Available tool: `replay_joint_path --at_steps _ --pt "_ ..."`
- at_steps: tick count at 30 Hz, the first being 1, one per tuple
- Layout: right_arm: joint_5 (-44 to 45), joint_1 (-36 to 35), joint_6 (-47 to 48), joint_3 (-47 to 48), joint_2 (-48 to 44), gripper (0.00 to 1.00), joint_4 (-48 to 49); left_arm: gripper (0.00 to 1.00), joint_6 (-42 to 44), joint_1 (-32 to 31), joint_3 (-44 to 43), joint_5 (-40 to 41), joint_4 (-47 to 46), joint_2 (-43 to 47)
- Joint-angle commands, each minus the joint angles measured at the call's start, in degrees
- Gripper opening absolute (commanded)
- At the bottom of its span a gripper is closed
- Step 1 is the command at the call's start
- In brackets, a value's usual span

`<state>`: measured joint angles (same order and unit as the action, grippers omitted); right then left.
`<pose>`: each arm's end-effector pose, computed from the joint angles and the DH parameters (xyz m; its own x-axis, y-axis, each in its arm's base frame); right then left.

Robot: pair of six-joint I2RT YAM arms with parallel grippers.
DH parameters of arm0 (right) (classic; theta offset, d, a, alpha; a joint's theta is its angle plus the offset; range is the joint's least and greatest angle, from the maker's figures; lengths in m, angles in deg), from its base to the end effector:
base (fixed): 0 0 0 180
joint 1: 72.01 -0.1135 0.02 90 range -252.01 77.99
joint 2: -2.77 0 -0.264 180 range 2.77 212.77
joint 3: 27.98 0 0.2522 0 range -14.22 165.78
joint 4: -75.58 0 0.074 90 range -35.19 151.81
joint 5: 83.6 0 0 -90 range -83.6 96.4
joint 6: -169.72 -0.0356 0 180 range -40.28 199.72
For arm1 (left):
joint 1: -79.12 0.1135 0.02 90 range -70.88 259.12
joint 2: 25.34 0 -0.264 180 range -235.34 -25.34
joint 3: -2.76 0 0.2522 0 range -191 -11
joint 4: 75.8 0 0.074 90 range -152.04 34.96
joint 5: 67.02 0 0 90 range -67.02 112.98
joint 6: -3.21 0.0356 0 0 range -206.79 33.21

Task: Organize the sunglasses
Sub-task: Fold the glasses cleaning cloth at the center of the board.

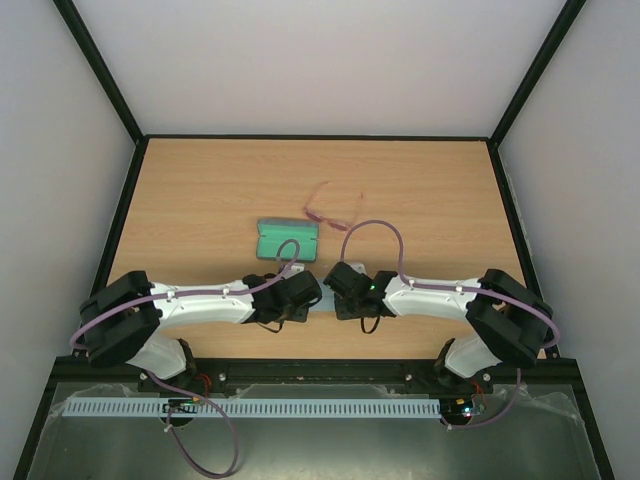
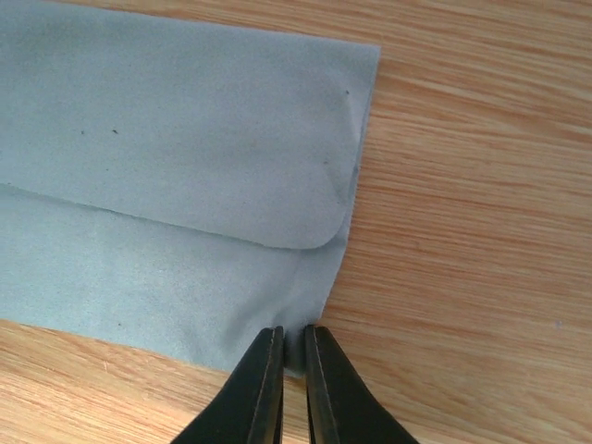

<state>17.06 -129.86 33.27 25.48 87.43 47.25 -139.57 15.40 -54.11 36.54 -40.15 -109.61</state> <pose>0.1473 0.2221 0.1518 -0.8829 -0.0662 -0.4649 -0.2065 0.9439 0.2577 0.1256 -0.2355 0.1633 -0.8954 0.0648 -0.4406 0.1845 0.9545 -0.2345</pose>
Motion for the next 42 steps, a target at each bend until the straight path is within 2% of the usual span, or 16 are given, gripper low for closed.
replay_joint_path --at_steps 1,6,14,17,23,26,32,42 --pt "-0.85 -0.34 0.22 -1.09 2.80 0.07 -1.42 0.24 -0.39 -0.20 -0.23 0.84 0.92 0.86" --pt "-0.82 -0.38 0.12 -1.23 1.82 0.02 -1.89 0.24 -0.39 -0.24 -0.09 0.77 0.82 1.04" --pt "-0.50 -0.34 -0.04 -0.68 -0.05 0.01 -3.05 0.23 -0.69 -0.75 -0.05 -0.70 -0.31 0.37" --pt "-0.68 -0.34 -0.13 -0.81 0.14 0.01 -2.82 0.18 -0.91 -1.21 -0.16 -0.97 -1.08 -0.52" --pt "-0.98 -0.34 -0.38 -1.01 0.33 0.01 -2.36 0.14 -0.68 -1.71 -0.50 -0.99 -2.31 -2.93" --pt "-1.09 -0.34 -0.23 -0.70 0.60 0.01 -2.39 0.14 -0.49 -1.80 -0.75 -0.69 -2.34 -3.97" --pt "-1.32 -0.34 0.00 -0.53 0.86 0.01 -2.40 0.23 -0.23 -1.80 -1.10 0.00 -2.21 -5.03" --pt "-1.34 -0.34 0.27 -0.65 0.77 0.01 -2.48 0.19 0.26 -1.74 -1.53 0.15 -2.88 -6.80"
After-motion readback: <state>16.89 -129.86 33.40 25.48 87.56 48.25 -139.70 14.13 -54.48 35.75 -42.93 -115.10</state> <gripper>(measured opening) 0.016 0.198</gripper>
